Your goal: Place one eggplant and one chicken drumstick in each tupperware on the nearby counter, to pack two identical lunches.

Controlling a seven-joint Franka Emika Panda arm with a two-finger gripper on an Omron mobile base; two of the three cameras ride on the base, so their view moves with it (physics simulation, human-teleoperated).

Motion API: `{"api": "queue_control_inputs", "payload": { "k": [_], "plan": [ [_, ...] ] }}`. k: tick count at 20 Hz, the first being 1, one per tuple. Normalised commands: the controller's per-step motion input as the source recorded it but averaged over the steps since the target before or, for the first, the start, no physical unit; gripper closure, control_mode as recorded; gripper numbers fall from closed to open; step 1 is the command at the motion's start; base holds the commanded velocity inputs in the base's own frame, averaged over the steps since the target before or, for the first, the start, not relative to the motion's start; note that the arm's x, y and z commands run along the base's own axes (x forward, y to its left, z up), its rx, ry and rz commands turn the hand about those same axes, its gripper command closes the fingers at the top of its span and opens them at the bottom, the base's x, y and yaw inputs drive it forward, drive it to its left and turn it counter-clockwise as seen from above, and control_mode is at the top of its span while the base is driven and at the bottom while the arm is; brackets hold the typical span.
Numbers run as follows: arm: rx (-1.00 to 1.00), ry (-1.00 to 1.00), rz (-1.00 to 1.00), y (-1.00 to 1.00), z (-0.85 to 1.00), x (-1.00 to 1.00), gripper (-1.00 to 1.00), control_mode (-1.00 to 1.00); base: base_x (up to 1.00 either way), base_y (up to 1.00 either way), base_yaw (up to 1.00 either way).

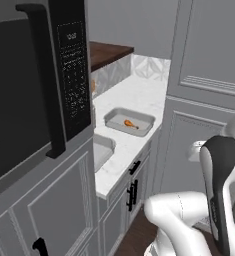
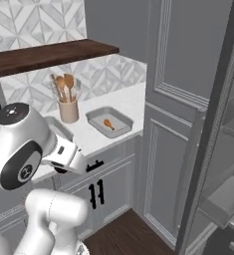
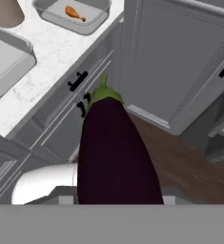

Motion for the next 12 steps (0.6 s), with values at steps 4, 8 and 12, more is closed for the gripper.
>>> {"api": "queue_control_inputs", "payload": {
  "k": [4, 8, 12],
  "plan": [
    [0.0, 0.0, 0.0, 0.0, 0.0, 0.0, 1.0, 1.0, 0.84, 0.0, 0.1],
    [0.0, 0.0, 0.0, 0.0, 0.0, 0.0, 1.0, 1.0, 0.54, 0.0, 0.03],
    [0.0, 0.0, 0.0, 0.0, 0.0, 0.0, 1.0, 1.0, 0.46, 0.03, 0.0]
  ]
}}
